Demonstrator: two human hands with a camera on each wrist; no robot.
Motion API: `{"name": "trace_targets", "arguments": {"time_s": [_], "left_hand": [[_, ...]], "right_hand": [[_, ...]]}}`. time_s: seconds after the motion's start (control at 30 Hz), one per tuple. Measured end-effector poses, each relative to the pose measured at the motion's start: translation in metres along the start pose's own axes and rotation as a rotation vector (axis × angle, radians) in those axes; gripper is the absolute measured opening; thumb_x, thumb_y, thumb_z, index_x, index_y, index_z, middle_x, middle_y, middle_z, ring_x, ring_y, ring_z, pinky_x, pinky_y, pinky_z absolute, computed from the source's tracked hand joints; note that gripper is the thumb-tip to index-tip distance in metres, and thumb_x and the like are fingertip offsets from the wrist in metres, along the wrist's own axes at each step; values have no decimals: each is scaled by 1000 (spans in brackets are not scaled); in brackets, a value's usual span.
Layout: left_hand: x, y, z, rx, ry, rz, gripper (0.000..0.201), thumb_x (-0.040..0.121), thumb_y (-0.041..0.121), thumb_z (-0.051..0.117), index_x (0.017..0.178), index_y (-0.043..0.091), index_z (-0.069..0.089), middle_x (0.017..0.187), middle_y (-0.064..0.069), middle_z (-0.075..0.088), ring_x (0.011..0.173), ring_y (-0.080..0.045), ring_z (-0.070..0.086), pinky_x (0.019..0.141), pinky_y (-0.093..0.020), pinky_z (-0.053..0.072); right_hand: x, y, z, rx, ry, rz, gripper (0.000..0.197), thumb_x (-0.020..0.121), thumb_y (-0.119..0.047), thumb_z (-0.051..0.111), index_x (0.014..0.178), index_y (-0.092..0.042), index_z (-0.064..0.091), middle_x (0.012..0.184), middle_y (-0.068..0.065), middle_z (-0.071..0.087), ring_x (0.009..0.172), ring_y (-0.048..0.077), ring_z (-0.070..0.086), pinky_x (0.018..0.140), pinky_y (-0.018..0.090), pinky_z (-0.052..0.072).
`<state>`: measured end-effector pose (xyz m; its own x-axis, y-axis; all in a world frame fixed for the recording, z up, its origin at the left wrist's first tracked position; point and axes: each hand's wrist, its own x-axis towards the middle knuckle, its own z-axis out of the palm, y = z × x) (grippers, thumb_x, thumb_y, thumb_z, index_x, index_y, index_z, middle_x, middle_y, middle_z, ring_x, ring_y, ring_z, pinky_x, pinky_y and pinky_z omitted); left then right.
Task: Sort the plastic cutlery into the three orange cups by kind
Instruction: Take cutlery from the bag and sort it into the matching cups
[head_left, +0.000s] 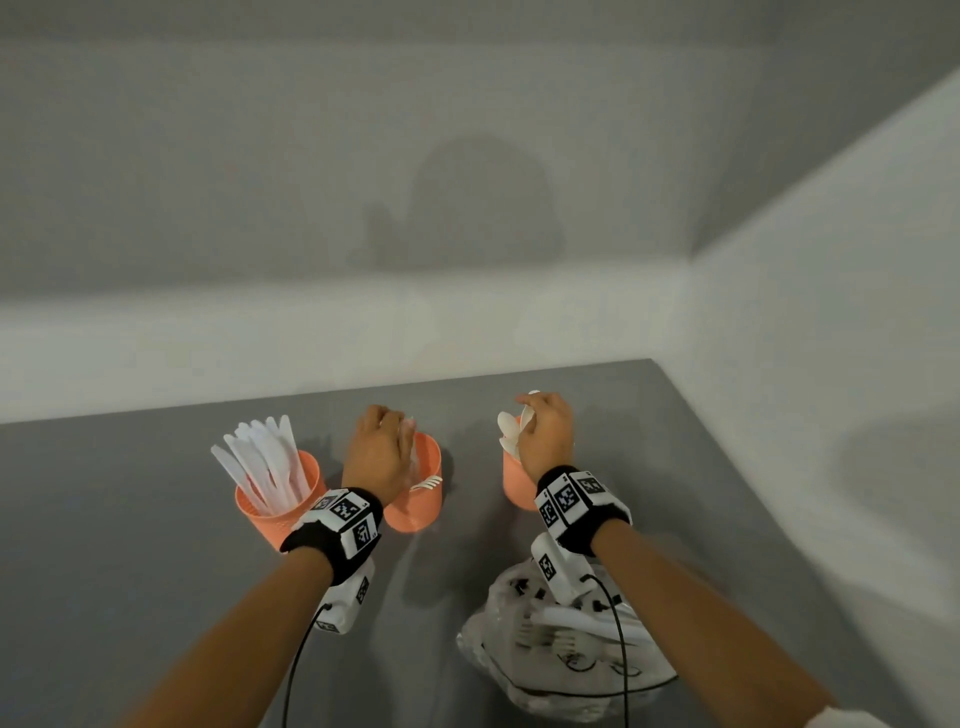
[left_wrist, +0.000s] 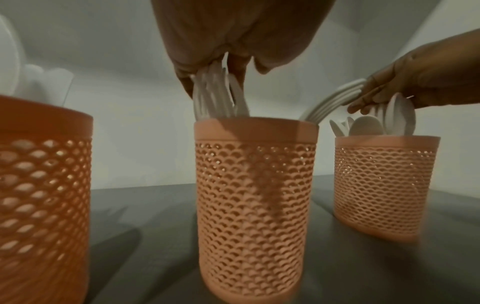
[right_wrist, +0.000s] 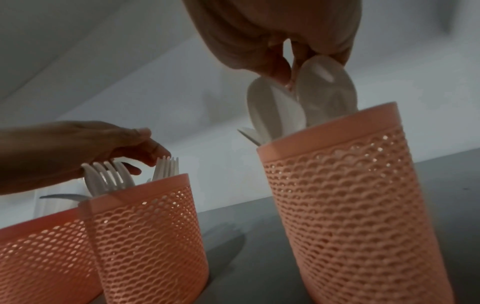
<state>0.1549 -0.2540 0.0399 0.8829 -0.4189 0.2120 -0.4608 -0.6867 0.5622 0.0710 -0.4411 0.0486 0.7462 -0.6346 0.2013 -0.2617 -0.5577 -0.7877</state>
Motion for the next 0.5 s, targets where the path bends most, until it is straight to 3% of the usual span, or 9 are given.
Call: {"name": "trace_targets", "arguments": {"time_s": [0.03, 0.07, 0.13, 0.17, 0.23, 0.37, 0.43, 0.5], "left_hand": [[0, 0, 0, 31, -31, -4, 58, 94, 43, 27, 122, -2, 53, 126, -21, 48, 117, -34, 46, 100, -40, 37], [-1, 1, 0, 54, -69, -4, 65, 95, 50, 25, 130, -1, 46, 134, -20, 44, 125, -33, 41, 104, -39, 33], [-1, 1, -3, 96, -131, 24, 99, 80, 75, 7, 139, 0, 32, 142, -20, 36, 133, -32, 32, 111, -39, 26], [-1, 1, -5, 100, -145, 42, 114, 69, 83, -2, 141, 0, 28, 143, -19, 35, 135, -31, 29, 112, -39, 24], [0, 0, -9, 62, -143, 53, 116, 65, 84, 2, 143, 2, 25, 145, -19, 32, 136, -31, 27, 114, -41, 22], [-5, -1, -25, -98, 14, 2, 73, 74, 48, 36, 130, 2, 45, 134, -20, 41, 126, -34, 41, 105, -41, 34], [-15, -5, -33, -134, 80, 1, 39, 74, 15, 56, 111, 2, 57, 121, -17, 47, 114, -33, 48, 97, -36, 38], [-29, -12, -39, -112, 79, 14, 28, 72, -3, 59, 99, 5, 62, 112, -15, 48, 105, -30, 51, 89, -30, 39]], "right_hand": [[0, 0, 0, -21, -33, -1, 42, 87, 8, 37, 122, -5, 57, 130, 9, 50, 122, 23, 47, 86, 4, 35], [1, 0, 0, -58, -67, 7, 41, 91, 3, 36, 128, -5, 53, 134, 9, 49, 124, 23, 46, 88, 9, 38], [2, -1, 0, -166, -121, -3, 41, 95, -8, 34, 134, -6, 46, 140, 9, 46, 129, 26, 42, 99, 33, 42], [3, -2, -1, -194, -147, -14, 41, 96, -11, 33, 136, -6, 44, 142, 10, 43, 132, 26, 39, 103, 38, 39], [3, -6, -6, -198, -183, -29, 42, 98, -14, 33, 138, -6, 40, 145, 13, 39, 136, 27, 32, 109, 38, 29], [1, -12, -29, -190, -205, -28, 41, 98, -18, 34, 138, -9, 42, 145, 14, 39, 137, 26, 31, 113, 40, 23], [-2, -13, -42, -144, -250, -1, 39, 98, -17, 37, 134, -10, 48, 144, 11, 43, 135, 24, 36, 112, 36, 26], [-10, -17, -57, -77, -287, 13, 35, 97, -14, 39, 127, -8, 56, 135, 10, 53, 126, 24, 46, 104, 30, 33]]}}
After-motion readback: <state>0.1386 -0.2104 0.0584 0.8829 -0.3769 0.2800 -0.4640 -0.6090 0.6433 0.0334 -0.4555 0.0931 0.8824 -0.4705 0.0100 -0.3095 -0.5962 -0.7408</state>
